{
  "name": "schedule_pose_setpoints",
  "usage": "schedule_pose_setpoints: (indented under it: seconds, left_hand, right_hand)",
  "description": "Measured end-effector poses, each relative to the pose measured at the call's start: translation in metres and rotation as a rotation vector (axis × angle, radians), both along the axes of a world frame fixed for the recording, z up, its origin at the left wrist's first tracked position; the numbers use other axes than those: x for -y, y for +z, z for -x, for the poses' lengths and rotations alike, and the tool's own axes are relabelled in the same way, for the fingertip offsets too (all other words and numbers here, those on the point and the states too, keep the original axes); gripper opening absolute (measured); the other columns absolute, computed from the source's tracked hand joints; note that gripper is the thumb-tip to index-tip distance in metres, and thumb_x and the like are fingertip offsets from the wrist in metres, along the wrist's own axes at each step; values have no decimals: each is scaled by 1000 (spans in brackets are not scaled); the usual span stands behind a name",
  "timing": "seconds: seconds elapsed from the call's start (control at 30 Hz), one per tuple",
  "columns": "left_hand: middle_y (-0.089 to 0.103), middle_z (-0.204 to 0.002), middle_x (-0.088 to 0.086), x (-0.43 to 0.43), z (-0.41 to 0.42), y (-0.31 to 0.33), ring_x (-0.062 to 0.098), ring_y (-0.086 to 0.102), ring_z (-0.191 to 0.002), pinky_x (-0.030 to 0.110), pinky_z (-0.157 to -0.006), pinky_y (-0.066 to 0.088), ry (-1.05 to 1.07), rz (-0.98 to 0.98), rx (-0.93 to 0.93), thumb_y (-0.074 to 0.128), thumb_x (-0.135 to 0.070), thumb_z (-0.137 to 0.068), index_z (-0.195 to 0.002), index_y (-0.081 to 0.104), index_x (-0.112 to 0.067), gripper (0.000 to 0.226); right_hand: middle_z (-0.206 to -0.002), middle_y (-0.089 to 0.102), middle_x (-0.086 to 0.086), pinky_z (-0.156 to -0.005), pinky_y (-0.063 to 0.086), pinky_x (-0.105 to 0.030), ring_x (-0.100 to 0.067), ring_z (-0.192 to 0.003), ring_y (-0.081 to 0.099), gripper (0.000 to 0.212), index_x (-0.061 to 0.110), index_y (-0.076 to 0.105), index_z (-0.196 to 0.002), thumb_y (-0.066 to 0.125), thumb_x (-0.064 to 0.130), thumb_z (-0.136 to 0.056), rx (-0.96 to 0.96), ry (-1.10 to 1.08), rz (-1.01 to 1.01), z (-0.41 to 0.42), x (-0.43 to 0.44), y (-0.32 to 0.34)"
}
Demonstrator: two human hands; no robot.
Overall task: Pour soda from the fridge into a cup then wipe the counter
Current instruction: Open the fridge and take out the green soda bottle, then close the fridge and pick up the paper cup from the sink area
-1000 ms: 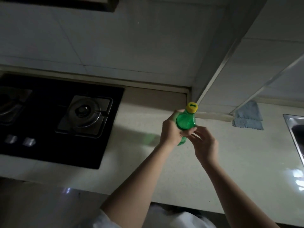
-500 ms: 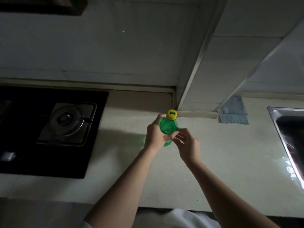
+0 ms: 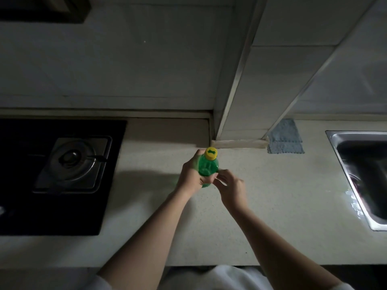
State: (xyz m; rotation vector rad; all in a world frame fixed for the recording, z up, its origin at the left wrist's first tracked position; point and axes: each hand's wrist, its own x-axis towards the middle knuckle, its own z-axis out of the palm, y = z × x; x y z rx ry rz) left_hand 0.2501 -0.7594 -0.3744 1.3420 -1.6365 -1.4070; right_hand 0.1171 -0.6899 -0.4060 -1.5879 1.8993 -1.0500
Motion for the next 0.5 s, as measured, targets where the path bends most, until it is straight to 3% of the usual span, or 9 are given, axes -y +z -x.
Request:
schedule_pose_setpoints:
  seconds: [0.07, 0.17, 0.23, 0.3, 0.4, 0.43, 0.5]
  left_hand:
    - [66, -97, -4, 0, -2, -2, 14, 67, -91, 42, -79, 60, 8, 0, -2, 83, -8, -63, -102, 54, -48, 62]
    - [64, -92, -10, -3, -3, 0, -8, 61, -80, 14, -73, 54, 9, 29, 2, 81, 1, -67, -102, 54, -40, 61]
    - [64, -95, -8, -5, -4, 2, 1, 64, -86, 20, -76, 57, -3, 27, -9, 80, 1, -69, -107, 54, -35, 59]
    - [65, -100, 1, -4, -5, 2, 22, 66, -94, 40, -74, 61, -18, -17, -38, 79, 1, -69, -108, 55, -38, 60]
    - [65, -104, 8, -2, -6, 2, 30, 66, -96, 44, -77, 60, -35, -57, -39, 78, -4, -69, -108, 56, -36, 55]
    - [66, -107, 10, -1, -6, 1, 29, 66, -96, 40, -80, 60, -58, -62, -16, 77, -7, -71, -112, 57, -33, 53]
    - [66, -119, 7, 0, -9, 2, 14, 64, -96, 12, -77, 53, -117, -61, 130, 73, -10, -80, -128, 55, -25, 53]
  right_hand:
    - [-103, 74, -4, -84, 50, -7, -4, -91, 69, 31, 5, 69, -109, 78, 9, -80, -13, 7, 10, -1, -1, -1]
    - [-105, 74, -3, -85, 51, -9, -4, -93, 69, 32, 7, 69, -110, 78, 12, -80, -24, -5, 10, -3, -4, -1]
    - [-106, 74, -2, -86, 54, -15, -7, -95, 70, 33, 8, 69, -112, 78, 14, -81, -41, -15, 0, -4, -5, -1]
    - [-107, 74, -1, -87, 57, -23, -9, -96, 70, 32, 9, 69, -112, 77, 17, -82, -61, -14, -18, -5, -6, 0]
    - [-109, 73, -3, -87, 58, -29, -12, -97, 70, 34, 8, 68, -114, 75, 22, -83, -103, -8, -63, -5, -6, 6]
    - [-112, 72, -4, -90, 55, -25, -14, -100, 69, 36, 8, 67, -116, 74, 24, -84, -124, 6, -87, -4, -7, 9]
    - [-121, 68, -6, -93, 46, -17, -16, -107, 66, 42, 8, 63, -124, 70, 28, -88, -176, 63, -121, 0, -10, 16]
